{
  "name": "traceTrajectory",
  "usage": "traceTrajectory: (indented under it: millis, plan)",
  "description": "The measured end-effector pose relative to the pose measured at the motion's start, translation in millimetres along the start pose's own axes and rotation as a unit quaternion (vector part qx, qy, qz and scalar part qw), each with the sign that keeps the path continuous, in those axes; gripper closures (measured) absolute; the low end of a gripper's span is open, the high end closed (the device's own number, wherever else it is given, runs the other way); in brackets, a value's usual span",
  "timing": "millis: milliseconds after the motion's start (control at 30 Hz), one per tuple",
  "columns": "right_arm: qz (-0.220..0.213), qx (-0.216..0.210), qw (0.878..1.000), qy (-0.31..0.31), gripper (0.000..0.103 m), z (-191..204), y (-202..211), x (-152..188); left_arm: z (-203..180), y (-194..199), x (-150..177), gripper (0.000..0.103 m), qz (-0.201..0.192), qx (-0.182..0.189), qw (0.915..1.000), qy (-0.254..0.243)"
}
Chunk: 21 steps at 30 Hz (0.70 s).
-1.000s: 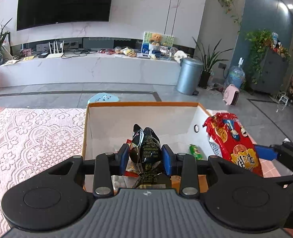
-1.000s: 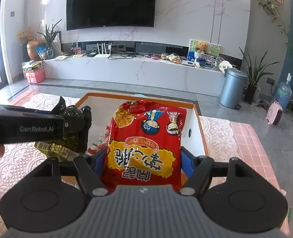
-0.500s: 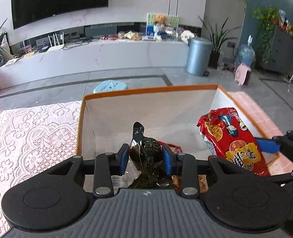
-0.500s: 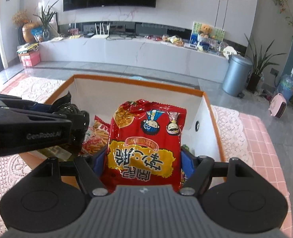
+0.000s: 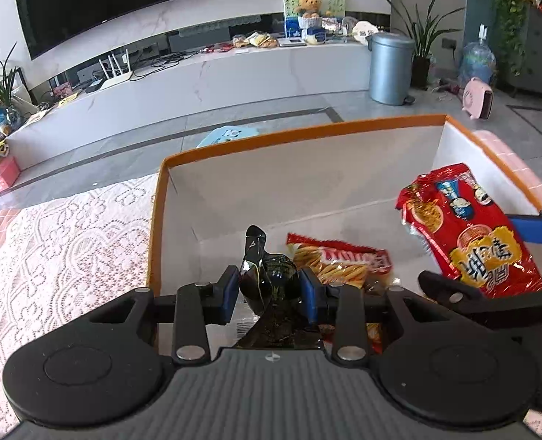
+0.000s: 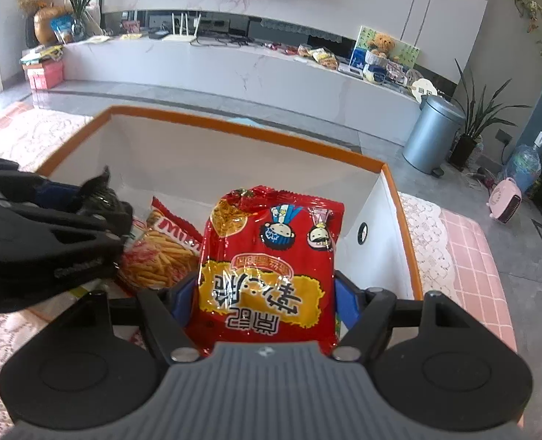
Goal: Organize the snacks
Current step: 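Lift both snacks over the orange box and open both tools inside it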
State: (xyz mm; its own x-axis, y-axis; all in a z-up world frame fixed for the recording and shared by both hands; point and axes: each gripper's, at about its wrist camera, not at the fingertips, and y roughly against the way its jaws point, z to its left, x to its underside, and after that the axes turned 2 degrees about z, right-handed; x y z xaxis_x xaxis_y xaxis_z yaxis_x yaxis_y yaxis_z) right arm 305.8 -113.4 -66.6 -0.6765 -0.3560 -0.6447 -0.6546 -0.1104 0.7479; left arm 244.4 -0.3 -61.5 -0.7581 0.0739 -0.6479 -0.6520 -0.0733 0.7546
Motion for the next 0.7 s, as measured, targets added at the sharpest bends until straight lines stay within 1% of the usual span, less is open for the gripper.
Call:
traceTrajectory:
  millis: [167,200,333,533,700]
  plan:
    - [0.011,0.008,1.0,0.004,0.032,0,-6,3,-1,-3,-1,0.062,0.005,-0.004,1.0,-0.002]
    - [0.013,0.009,1.0,0.006,0.032,0,-7,2,-2,-2,0,0.062,0.002,-0.007,1.0,-0.002]
    - [0.017,0.013,1.0,0.012,0.031,-1,-9,2,-1,2,-2,0.052,-0.009,-0.005,0.9999,-0.006]
    - [0.026,0.023,0.999,0.01,0.03,-1,-11,0,3,13,-3,0.05,-0.028,-0.004,0.9996,0.002]
    - [0.024,0.021,0.999,0.009,0.027,-1,-6,0,7,24,-4,0.049,-0.044,0.0,0.999,0.007]
